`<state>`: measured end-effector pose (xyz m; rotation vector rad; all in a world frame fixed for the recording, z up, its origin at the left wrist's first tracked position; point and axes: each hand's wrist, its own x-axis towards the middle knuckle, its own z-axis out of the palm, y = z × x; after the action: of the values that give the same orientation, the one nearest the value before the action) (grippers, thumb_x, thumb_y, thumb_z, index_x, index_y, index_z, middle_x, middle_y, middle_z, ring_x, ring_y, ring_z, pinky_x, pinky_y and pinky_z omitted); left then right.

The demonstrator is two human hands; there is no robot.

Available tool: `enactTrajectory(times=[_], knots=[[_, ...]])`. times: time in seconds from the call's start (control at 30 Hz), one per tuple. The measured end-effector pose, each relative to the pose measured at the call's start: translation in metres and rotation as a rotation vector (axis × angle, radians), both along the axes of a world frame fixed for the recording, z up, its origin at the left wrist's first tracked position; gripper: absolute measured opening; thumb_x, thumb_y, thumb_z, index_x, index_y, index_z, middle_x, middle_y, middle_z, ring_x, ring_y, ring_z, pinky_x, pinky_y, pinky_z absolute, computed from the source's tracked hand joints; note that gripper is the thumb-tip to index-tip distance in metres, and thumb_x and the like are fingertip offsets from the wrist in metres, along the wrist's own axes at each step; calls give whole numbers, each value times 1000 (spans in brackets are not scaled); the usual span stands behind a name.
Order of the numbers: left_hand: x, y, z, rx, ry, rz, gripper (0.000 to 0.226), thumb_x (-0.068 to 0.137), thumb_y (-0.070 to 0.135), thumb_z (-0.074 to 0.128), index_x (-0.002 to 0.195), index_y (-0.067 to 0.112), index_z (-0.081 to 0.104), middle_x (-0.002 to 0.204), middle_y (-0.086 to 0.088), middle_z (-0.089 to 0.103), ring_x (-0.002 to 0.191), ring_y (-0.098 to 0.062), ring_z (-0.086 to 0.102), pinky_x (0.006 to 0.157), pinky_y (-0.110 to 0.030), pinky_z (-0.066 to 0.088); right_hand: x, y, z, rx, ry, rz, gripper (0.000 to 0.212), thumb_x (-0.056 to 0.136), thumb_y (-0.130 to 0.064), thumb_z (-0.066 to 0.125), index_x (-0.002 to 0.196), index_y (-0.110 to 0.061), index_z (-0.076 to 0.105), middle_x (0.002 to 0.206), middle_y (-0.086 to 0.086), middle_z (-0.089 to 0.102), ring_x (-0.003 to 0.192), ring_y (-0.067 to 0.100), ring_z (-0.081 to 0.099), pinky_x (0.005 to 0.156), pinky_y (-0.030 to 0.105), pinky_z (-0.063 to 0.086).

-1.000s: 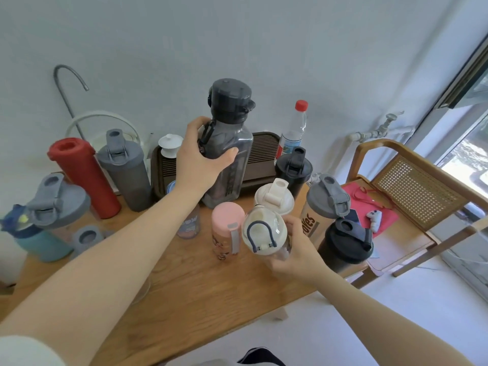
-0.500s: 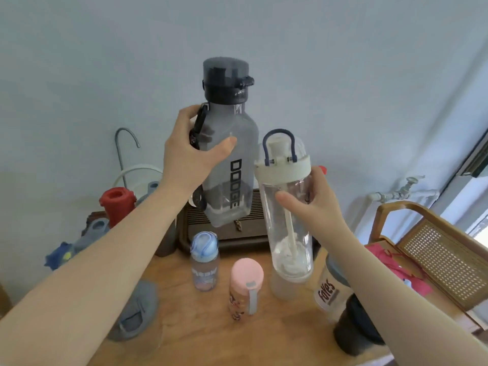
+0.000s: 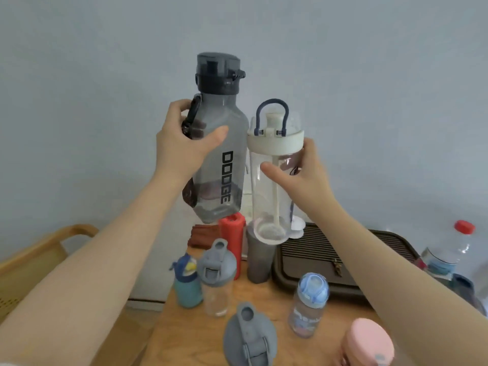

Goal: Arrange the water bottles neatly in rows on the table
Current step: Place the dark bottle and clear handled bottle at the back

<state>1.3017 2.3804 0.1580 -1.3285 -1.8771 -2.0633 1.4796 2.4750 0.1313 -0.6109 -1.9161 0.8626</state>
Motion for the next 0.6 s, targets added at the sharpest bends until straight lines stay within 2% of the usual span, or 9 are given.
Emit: enactTrajectory(times=[0.13,0.3,0.37,0.47,0.53,0.6], knots=[[-62,-13,-2,-48,30,73,54,69,34,77,112,26,47,88,11,57,79,-6,58,72,-18,48,-69,-4,8,-32,-47,77,59,71,-34,76,115,-18,39,96,-3,52,85,9,51,69,19,43],[-132,-18,-23,-110,12,114,56,69,36,76,116,24,46,87,13,57,78,0,57,65,-9,45,-142,-2,0,-40,-166,96,64,69,-30,78,116,-16,38,88,-15,48,78,-1,49,62,12,40],[-155,-15,-38,-135,-5,106,57,70,35,76,116,25,45,90,11,57,81,-2,58,66,-10,45,-164,2,-6,-32,-206,76,68,68,-28,79,119,-15,35,91,-18,48,82,0,51,66,15,42],[-180,-8,-68,-199,-20,53,60,69,32,77,118,27,44,99,5,59,87,-11,59,71,-16,46,-187,11,-23,-45,-259,30,73,66,-24,80,121,-14,33,97,-12,49,96,14,53,80,28,46],[-190,-1,-95,-249,-38,1,65,67,32,78,122,27,43,106,2,59,92,-14,59,78,-23,47,-195,13,-38,-84,-308,8,74,66,-22,80,122,-14,33,99,-11,49,98,15,53,82,31,47],[-195,8,-123,-290,-83,-40,66,67,30,78,124,24,44,109,2,59,97,-15,58,80,-24,45,-200,15,-54,-128,-349,-9,73,66,-22,79,122,-15,33,98,-13,49,97,13,54,81,30,49]])
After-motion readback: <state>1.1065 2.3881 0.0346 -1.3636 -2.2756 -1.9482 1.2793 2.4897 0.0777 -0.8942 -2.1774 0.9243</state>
